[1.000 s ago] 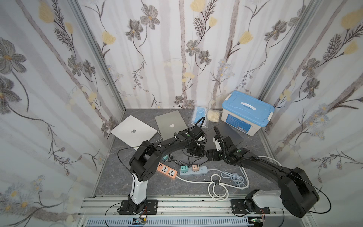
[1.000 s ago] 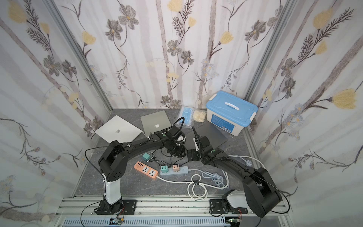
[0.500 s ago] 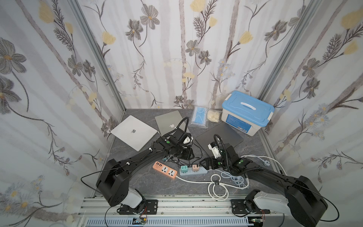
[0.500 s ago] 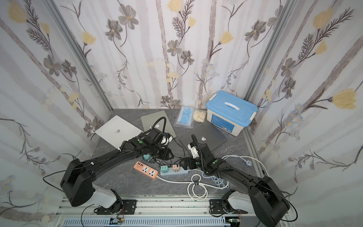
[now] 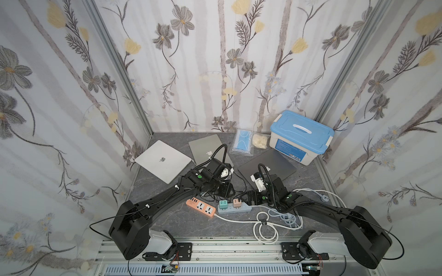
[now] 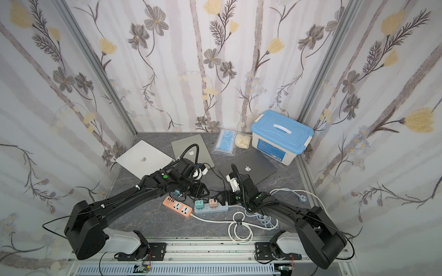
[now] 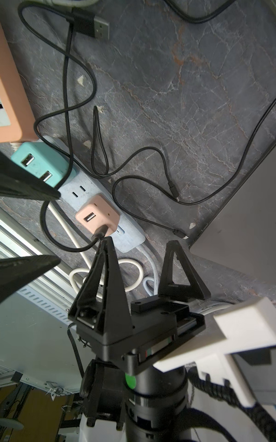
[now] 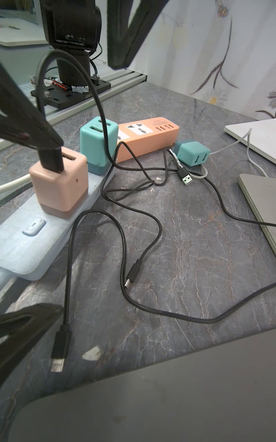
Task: Unplug the laptop charger
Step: Remove the charging cable from the plug.
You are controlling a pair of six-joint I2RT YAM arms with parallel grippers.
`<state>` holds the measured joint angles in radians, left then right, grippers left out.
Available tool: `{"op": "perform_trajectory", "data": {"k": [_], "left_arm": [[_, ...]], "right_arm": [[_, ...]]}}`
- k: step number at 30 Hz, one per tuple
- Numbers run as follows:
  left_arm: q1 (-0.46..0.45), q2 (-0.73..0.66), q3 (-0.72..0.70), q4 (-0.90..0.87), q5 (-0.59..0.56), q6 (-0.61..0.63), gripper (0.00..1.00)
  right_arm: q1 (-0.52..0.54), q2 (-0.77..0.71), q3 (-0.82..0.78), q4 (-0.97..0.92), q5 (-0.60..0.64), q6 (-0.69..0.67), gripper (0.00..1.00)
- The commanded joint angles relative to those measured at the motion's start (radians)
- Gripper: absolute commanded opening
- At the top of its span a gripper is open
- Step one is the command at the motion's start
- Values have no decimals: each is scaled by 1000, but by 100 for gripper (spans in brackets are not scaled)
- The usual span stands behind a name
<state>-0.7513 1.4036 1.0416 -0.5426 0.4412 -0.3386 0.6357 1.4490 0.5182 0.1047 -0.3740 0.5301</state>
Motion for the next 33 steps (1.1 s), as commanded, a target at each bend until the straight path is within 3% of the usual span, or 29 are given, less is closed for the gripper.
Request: {"op": "perform_trajectory", "data": {"k": [1, 13, 33], "left_arm": [[-2, 18, 3, 13, 21, 29, 41], [-16, 30, -2, 44, 42, 29, 41], [-45, 75, 16, 23, 31, 41, 42]], "right_arm": [[4, 12, 3, -34, 33, -3, 100], [6, -44, -38, -61, 62, 26, 100], [6, -20, -62, 65, -45, 41, 100]]}}
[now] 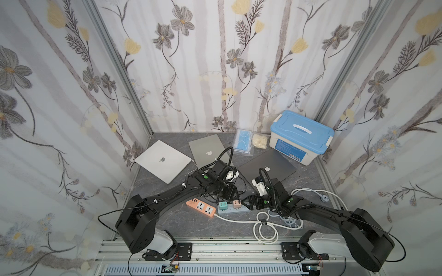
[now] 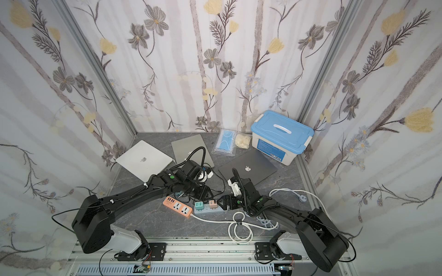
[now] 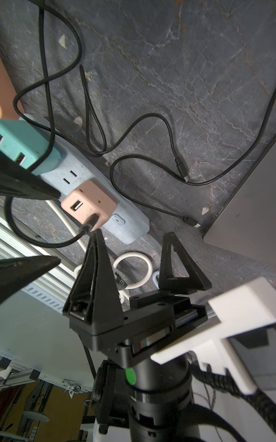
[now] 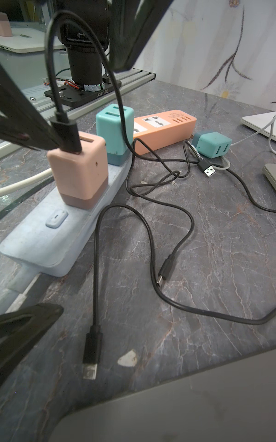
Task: Unplug the laptop charger
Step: Remove the charging cable from the plug.
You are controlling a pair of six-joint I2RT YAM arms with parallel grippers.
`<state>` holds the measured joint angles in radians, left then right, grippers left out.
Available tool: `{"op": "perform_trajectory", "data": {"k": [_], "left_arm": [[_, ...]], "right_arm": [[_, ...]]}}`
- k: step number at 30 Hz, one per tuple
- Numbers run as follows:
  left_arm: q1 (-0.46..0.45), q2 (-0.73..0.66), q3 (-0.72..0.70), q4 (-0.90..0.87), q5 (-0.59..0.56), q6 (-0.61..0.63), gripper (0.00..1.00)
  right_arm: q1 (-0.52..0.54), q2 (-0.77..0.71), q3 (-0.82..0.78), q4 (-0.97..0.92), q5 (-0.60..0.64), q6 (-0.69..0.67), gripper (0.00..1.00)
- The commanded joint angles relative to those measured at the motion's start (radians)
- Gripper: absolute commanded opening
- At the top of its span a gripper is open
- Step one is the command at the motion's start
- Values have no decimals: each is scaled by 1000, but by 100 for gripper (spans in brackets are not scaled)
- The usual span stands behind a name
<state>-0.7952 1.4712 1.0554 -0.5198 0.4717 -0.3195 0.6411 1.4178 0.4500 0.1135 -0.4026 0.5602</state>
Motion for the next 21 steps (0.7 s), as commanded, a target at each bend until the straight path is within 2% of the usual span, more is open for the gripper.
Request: {"op": "perform_trajectory", "data": {"k": [1, 11, 15, 19, 21], "left_arm": [[-2, 10, -1, 3, 1, 22, 42], [-12, 29, -1, -1, 4, 34, 41], [-14, 34, -5, 9, 11, 34, 35], [-15, 32, -3, 9, 21, 34, 21], [-16, 26, -3, 10, 21, 34, 18]], "right_arm": [[0, 22, 4, 60, -21, 8, 100], [2, 59, 4, 63, -14, 12, 100], [2, 62, 9, 32, 9, 3, 100], [2, 78, 19, 0, 26, -10, 100], [2, 82, 21, -9, 29, -12, 100]]}}
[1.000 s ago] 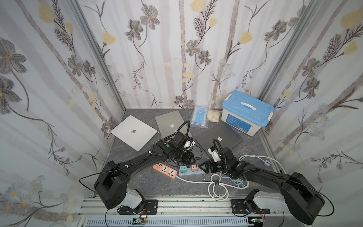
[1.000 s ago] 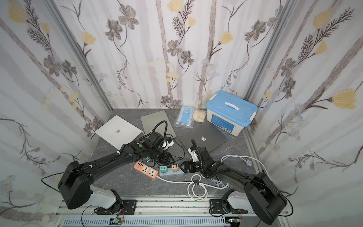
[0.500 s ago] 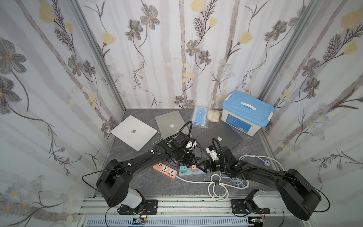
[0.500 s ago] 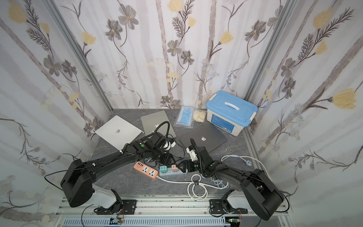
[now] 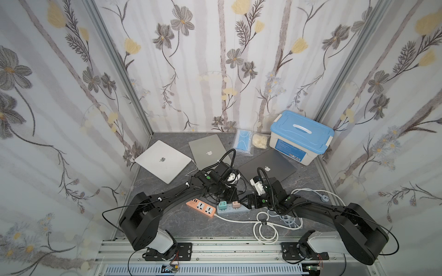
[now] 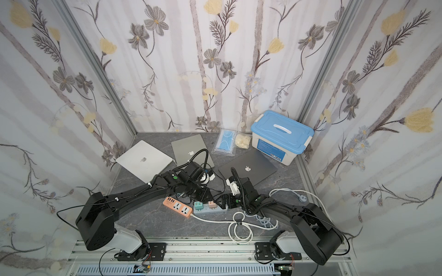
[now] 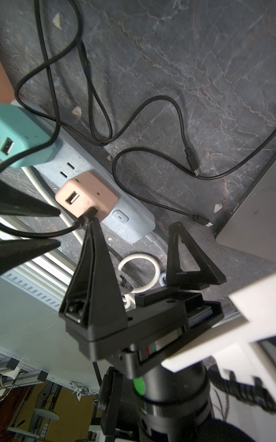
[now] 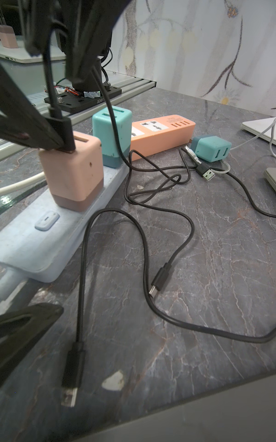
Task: Unplug the laptop charger
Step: Remove the charging cable from the plug.
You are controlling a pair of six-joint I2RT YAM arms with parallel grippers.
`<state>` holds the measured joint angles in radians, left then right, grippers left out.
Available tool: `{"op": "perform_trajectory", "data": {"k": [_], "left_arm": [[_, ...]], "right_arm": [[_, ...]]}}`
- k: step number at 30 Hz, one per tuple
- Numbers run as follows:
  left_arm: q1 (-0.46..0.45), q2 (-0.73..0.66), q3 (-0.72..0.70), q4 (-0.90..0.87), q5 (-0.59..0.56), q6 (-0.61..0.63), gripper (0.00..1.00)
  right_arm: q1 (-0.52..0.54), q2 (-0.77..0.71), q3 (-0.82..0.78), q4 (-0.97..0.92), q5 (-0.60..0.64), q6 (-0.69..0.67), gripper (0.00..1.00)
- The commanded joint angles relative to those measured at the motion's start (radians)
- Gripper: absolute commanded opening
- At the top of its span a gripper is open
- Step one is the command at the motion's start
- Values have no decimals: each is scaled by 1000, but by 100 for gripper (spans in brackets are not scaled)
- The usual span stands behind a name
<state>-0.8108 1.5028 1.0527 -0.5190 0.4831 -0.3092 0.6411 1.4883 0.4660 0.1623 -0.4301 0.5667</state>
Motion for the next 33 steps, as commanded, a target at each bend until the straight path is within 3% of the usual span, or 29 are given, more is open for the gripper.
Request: {"op": "perform_trajectory", "data": {"k": [1, 5, 9, 14, 25, 33], "left_arm": [[0, -6, 4, 10, 9, 24, 17], [0, -6, 14, 2, 8, 27, 16], [0, -6, 15, -21, -1, 42, 27], [-1, -16, -1, -50, -3, 61, 29], [3, -29, 2, -46, -6, 65, 10], [13, -37, 40, -41, 21, 65, 4]], "right_arm": [[2, 14, 6, -61, 59, -20, 100], [2, 13, 10, -72, 68, -22, 100], [2, 10, 12, -81, 72, -25, 100], [3, 17, 10, -81, 79, -27, 100], [14, 32, 10, -81, 89, -23, 99], [19, 46, 18, -126, 127, -29, 99]]}}
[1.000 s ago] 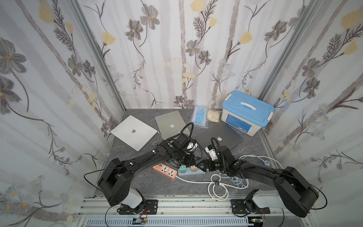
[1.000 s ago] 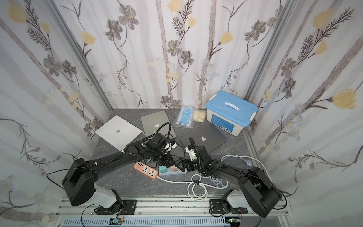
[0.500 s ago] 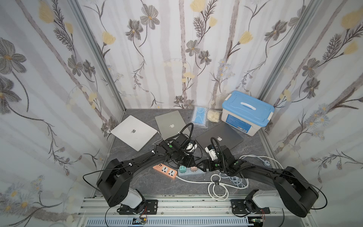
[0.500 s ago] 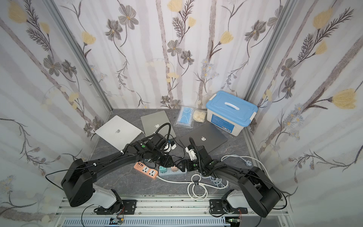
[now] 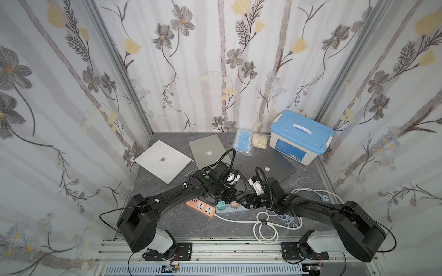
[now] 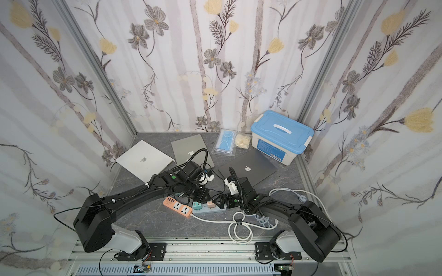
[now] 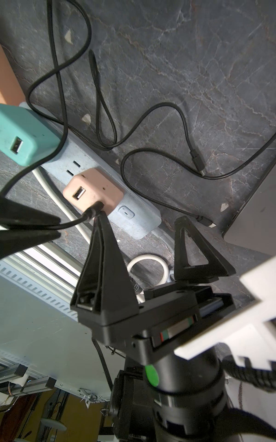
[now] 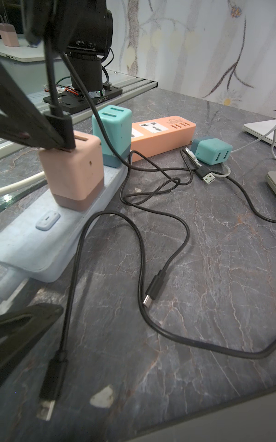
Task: Unplug the laptop charger
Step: Remove the charging cable from the plug.
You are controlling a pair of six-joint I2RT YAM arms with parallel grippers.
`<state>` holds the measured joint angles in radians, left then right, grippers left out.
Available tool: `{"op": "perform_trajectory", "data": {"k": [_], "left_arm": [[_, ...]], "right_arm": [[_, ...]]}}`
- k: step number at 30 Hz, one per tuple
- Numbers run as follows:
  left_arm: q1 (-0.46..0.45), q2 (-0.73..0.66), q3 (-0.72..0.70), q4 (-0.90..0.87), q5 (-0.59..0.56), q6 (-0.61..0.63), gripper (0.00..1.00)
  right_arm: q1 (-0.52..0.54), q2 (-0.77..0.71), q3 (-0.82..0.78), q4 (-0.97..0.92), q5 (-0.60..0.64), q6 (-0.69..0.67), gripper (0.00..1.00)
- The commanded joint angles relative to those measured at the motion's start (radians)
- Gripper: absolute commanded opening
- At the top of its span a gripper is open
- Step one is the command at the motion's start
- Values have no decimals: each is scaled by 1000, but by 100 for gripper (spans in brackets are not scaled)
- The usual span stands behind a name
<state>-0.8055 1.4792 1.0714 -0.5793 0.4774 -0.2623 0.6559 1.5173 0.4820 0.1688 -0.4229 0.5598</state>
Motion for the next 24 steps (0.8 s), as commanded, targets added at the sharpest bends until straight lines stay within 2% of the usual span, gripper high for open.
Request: {"op": "perform_trajectory", "data": {"k": [1, 9, 14, 19, 24], "left_arm": [[8, -17, 26, 19, 33, 18, 4], [20, -45, 28, 15, 41, 21, 2], [43, -35, 27, 4, -8, 14, 2], [108, 22, 38, 25, -70, 3, 4], [158, 152, 118, -41, -176, 12, 4]], "right_arm": [[5, 21, 6, -140, 126, -23, 99], [7, 35, 12, -151, 145, -26, 99], [14, 23, 20, -157, 144, -21, 99], [35, -20, 91, -220, 158, -35, 99], [47, -80, 177, -256, 176, -51, 100]]}}
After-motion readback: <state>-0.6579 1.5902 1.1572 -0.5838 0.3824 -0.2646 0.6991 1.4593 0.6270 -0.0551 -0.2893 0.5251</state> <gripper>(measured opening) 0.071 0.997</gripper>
